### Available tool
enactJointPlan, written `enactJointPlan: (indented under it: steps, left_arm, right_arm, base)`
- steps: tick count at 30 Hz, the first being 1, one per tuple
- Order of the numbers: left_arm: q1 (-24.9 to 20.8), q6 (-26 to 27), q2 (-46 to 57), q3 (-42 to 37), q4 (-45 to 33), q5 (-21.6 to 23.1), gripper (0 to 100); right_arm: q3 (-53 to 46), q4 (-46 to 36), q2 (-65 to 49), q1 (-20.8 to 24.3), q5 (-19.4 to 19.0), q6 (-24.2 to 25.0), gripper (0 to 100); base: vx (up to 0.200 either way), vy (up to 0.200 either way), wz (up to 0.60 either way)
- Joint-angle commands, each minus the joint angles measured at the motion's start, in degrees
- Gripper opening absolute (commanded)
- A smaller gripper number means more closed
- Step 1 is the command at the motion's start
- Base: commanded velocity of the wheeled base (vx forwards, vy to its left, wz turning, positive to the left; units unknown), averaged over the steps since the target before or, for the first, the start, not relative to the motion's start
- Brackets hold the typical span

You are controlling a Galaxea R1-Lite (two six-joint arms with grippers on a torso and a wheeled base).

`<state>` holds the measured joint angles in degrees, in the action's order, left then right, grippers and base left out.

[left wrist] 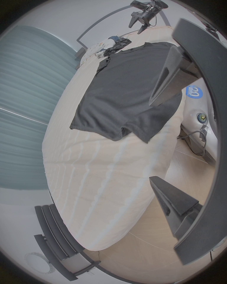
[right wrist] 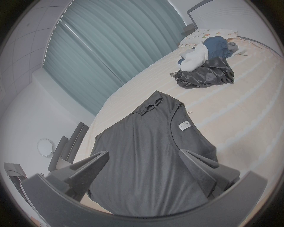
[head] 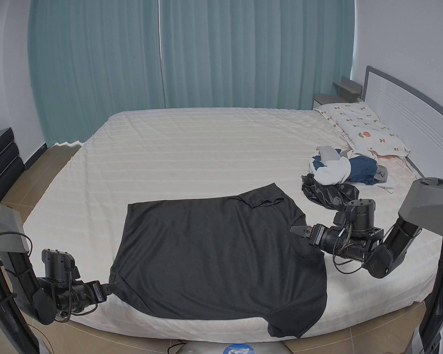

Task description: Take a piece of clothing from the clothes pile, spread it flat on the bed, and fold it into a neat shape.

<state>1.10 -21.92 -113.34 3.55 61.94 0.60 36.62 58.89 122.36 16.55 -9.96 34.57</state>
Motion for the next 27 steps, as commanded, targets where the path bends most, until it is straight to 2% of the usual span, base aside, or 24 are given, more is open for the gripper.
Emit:
enactJointPlan:
  steps: [1,7,17,20,27]
  left_arm:
    - [0.0,-0.4,-3.7,0.5,2.1,0.0,100]
    - [0.0,-1.3,-7.3,-0.2,7.1,-0.3,100]
    - [-1.2,-1.5,-9.4,-0.5,8.4,-0.8,100]
    - [-1.3,-1.3,-9.5,-0.6,8.4,-0.9,100]
    - [-1.3,-1.2,-9.7,-0.6,8.5,-0.8,100]
  right_arm:
    - [5.1,-2.8,4.5,1.7,0.5,0.8,100]
    - [8.7,-6.3,5.9,2.3,0.6,4.7,100]
    - [9.6,-6.2,8.0,1.9,0.6,4.9,100]
    - [10.0,-6.2,8.2,1.9,0.6,4.9,100]
    - [10.7,-6.1,9.0,1.8,0.6,4.9,100]
  base:
    - [0.000,0.000,0.00]
    - [0.000,0.000,0.00]
    - [0.000,0.000,0.00]
    - [0.000,0.200,0.00]
    - [0.000,0.000,0.00]
